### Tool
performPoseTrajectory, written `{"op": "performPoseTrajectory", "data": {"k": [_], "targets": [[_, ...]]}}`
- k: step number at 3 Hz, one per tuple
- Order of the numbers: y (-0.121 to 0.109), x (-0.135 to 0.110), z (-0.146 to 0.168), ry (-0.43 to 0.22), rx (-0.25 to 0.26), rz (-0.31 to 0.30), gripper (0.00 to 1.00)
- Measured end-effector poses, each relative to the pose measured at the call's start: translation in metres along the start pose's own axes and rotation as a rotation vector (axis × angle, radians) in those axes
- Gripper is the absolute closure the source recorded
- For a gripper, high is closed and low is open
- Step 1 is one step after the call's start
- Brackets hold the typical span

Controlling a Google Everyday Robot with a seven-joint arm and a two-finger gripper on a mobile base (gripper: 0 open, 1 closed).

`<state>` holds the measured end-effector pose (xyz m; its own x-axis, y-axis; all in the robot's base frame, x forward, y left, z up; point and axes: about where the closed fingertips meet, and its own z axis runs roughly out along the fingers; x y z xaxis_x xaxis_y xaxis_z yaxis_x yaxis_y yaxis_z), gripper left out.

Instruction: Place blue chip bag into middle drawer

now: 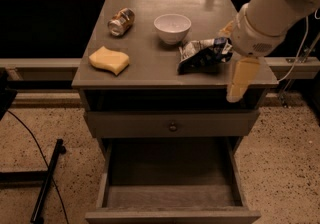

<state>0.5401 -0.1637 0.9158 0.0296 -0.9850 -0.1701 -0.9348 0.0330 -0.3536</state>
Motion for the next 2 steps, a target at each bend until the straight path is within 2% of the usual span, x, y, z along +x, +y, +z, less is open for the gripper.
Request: {"op": "performPoseTrajectory", "data": {"k": [1, 2], "targets": [[-0.028, -0.008, 0.023, -0.017, 0.034, -0.035, 0.00], [-0.051, -0.010, 0.033, -0.036, 0.059, -0.041, 0.00]]}}
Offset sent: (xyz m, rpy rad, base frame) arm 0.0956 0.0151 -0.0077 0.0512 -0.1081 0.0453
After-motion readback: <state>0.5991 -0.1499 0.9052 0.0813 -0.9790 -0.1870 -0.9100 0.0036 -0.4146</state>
